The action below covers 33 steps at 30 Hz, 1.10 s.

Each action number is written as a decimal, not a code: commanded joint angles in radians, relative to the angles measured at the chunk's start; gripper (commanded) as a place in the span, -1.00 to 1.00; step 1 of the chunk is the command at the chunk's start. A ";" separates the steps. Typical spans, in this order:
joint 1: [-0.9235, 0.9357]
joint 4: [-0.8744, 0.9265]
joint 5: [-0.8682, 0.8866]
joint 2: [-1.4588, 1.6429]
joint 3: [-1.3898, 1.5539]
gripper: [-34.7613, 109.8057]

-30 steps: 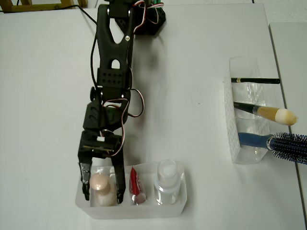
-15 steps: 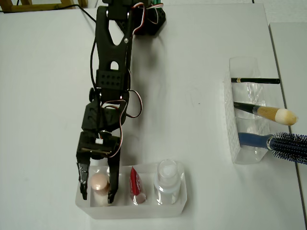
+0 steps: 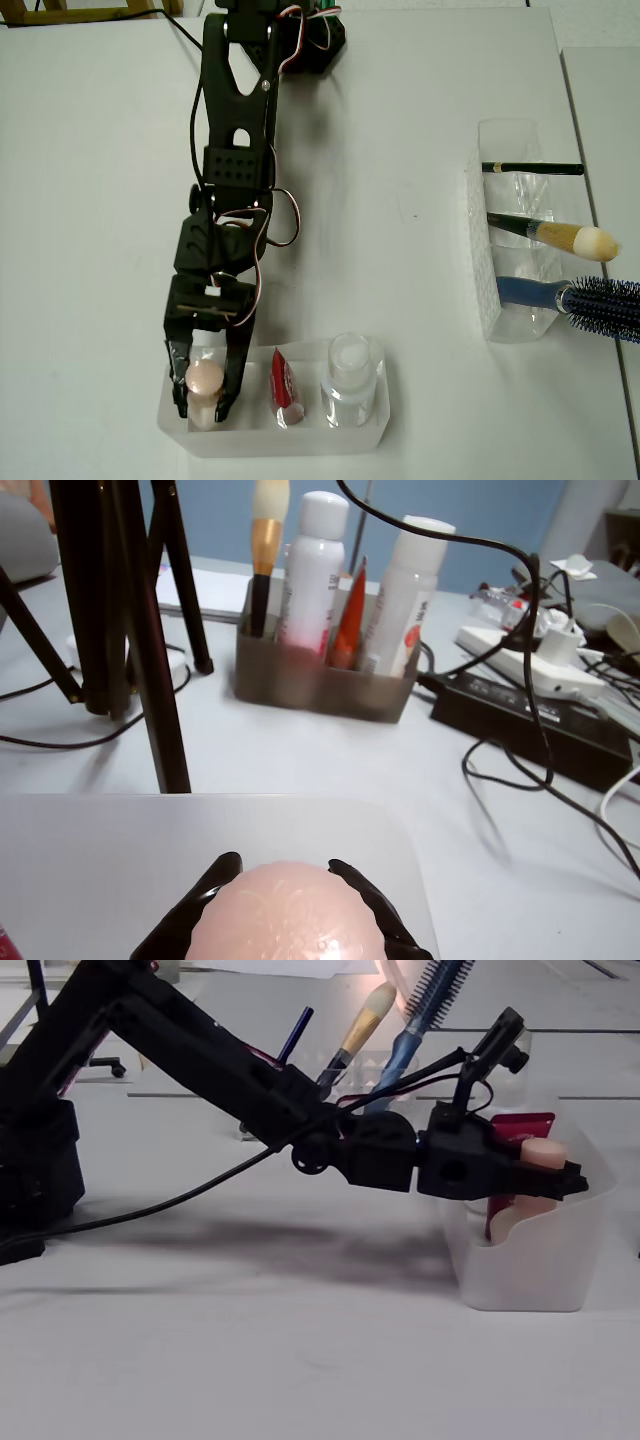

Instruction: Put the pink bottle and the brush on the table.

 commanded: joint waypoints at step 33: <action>0.000 0.293 0.127 0.503 0.144 -0.52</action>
